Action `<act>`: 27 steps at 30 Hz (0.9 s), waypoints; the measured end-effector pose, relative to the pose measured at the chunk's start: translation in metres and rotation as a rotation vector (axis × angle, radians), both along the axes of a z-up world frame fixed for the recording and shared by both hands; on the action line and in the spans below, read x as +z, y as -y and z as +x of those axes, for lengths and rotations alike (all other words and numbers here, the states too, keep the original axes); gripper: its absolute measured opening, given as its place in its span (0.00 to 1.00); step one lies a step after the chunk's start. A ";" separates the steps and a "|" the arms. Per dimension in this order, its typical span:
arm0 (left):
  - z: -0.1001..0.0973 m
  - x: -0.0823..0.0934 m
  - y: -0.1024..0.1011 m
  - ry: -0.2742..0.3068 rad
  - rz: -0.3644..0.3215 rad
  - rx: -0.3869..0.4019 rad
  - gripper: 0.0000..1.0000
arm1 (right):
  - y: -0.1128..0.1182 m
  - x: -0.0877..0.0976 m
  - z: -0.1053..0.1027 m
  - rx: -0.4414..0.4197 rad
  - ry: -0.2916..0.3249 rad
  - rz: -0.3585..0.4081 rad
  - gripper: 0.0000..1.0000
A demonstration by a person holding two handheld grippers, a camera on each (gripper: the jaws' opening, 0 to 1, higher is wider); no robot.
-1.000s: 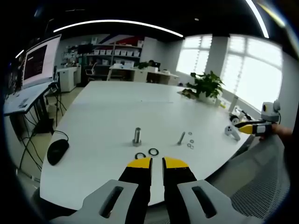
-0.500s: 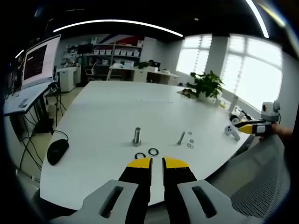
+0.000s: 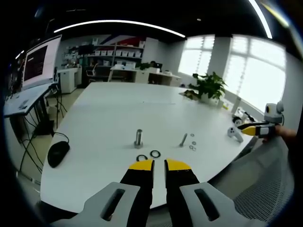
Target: Place the washer onto the threaded stud by aligning its center hole with the stud, sliding it down to the base, and recovering from edge contact or off-axis alignment until the washer reaches the visible bottom stop.
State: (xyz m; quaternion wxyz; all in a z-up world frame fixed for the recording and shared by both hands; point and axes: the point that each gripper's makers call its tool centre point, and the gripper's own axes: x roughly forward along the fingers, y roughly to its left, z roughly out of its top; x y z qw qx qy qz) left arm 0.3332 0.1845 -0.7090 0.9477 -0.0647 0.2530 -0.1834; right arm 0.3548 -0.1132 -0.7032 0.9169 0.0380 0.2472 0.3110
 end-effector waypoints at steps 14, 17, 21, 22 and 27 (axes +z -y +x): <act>0.000 -0.001 0.001 -0.008 0.002 0.000 0.06 | -0.001 -0.005 -0.003 0.014 -0.026 -0.014 0.34; 0.000 0.001 0.000 -0.003 -0.002 0.008 0.06 | -0.001 -0.003 -0.003 0.023 -0.009 -0.028 0.32; 0.000 0.002 -0.002 0.003 -0.006 0.013 0.06 | 0.002 -0.003 -0.002 0.023 0.001 -0.032 0.32; 0.000 0.001 -0.002 0.002 -0.006 0.012 0.06 | 0.001 -0.005 -0.003 0.030 -0.005 -0.043 0.32; 0.000 0.002 -0.002 0.004 -0.008 0.014 0.06 | -0.005 -0.008 -0.008 0.099 -0.012 -0.087 0.32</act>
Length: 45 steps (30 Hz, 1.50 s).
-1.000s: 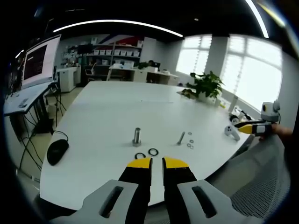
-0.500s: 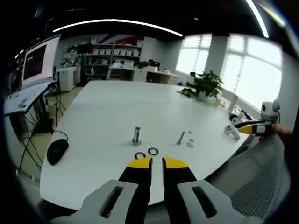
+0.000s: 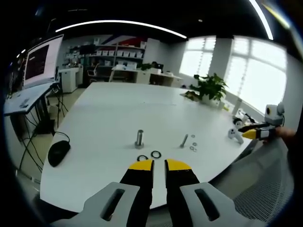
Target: Place the washer onto the threaded stud by aligning its center hole with the stud, sliding it down to the base, and recovering from edge contact or off-axis alignment until the washer reaches the visible bottom stop.
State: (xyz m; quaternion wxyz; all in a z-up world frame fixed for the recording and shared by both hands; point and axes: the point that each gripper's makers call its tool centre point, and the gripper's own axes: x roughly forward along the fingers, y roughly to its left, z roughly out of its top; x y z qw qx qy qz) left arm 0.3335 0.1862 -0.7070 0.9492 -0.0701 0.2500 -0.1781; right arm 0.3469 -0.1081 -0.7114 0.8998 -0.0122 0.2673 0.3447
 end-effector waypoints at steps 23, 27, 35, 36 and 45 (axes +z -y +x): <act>0.000 -0.002 -0.001 -0.006 0.000 0.003 0.07 | 0.007 0.002 0.059 0.094 0.032 -0.084 0.32; 0.000 -0.002 0.000 -0.006 -0.001 0.003 0.07 | 0.001 -0.002 0.069 0.141 0.027 -0.121 0.32; 0.000 -0.002 0.000 -0.008 -0.003 0.006 0.07 | -0.006 -0.010 0.089 0.184 0.031 -0.192 0.32; 0.000 -0.002 0.000 -0.010 -0.003 0.009 0.07 | -0.008 -0.011 0.090 0.193 0.037 -0.195 0.32; 0.000 -0.005 -0.001 -0.027 0.011 0.011 0.07 | -0.013 -0.041 0.093 0.249 -0.053 -0.229 0.32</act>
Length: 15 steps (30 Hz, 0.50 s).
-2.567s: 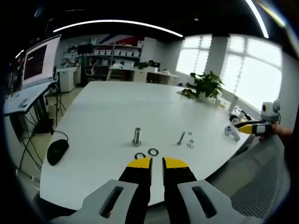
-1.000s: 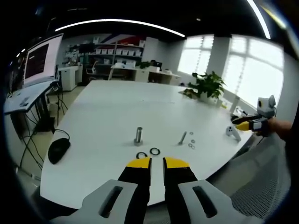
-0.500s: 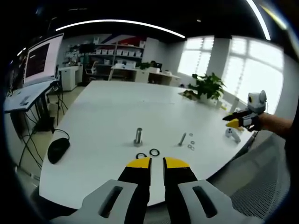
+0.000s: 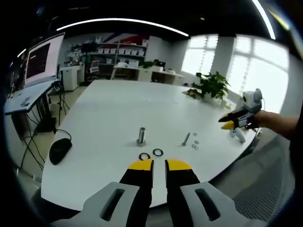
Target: Place the washer onto the threaded stud by aligning its center hole with the stud, sliding it down to the base, and recovering from edge contact or off-axis alignment until the washer reaches the visible bottom stop.
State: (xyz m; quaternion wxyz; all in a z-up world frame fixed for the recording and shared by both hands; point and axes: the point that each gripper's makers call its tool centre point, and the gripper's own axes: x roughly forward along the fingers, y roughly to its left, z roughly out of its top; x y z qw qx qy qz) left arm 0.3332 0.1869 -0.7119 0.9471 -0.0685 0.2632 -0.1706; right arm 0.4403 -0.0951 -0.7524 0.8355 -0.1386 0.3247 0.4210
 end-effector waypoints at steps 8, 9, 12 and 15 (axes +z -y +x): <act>0.000 0.001 -0.001 0.005 -0.007 0.005 0.07 | -0.002 -0.032 -0.002 0.050 -0.088 -0.065 0.32; 0.000 0.001 -0.001 0.005 -0.008 0.006 0.07 | -0.002 -0.036 -0.001 0.051 -0.096 -0.073 0.32; 0.000 0.001 -0.001 0.004 -0.010 0.008 0.07 | -0.002 -0.046 -0.001 0.060 -0.130 -0.094 0.33; 0.000 0.001 -0.001 0.003 -0.011 0.005 0.07 | -0.001 -0.058 -0.003 0.101 -0.172 -0.134 0.32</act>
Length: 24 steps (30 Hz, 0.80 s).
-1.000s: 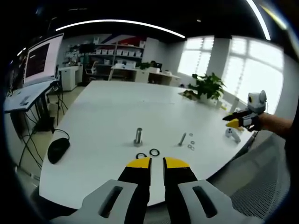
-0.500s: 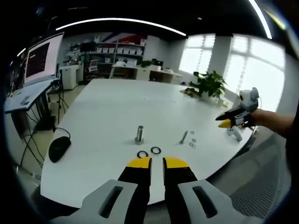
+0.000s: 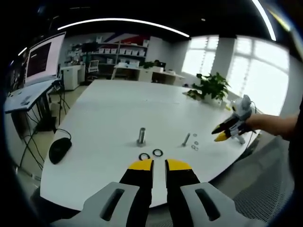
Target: Place the washer onto the threaded stud by aligning its center hole with the stud, sliding it down to the base, and recovering from edge contact or off-axis alignment until the washer reaches the visible bottom stop.
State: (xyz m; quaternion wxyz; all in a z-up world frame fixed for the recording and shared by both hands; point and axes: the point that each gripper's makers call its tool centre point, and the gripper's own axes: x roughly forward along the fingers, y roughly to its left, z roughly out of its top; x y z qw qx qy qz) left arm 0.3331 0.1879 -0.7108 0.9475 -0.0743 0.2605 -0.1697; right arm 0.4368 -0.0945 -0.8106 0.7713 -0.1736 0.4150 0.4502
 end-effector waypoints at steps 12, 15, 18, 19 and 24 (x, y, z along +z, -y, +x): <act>-0.001 -0.001 0.001 -0.004 0.001 -0.012 0.07 | -0.013 -0.017 -0.005 0.106 -0.034 -0.068 0.32; 0.000 0.000 0.000 0.004 -0.004 -0.007 0.07 | -0.013 -0.019 0.000 0.131 -0.024 -0.090 0.32; 0.000 0.000 0.001 0.003 -0.003 -0.013 0.07 | -0.011 -0.024 0.007 0.155 -0.015 -0.122 0.32; 0.001 0.000 0.001 0.004 -0.004 -0.013 0.07 | -0.011 -0.026 0.009 0.158 -0.014 -0.129 0.32; 0.002 -0.002 -0.002 0.005 -0.007 -0.010 0.07 | -0.008 -0.037 0.018 0.170 -0.021 -0.170 0.31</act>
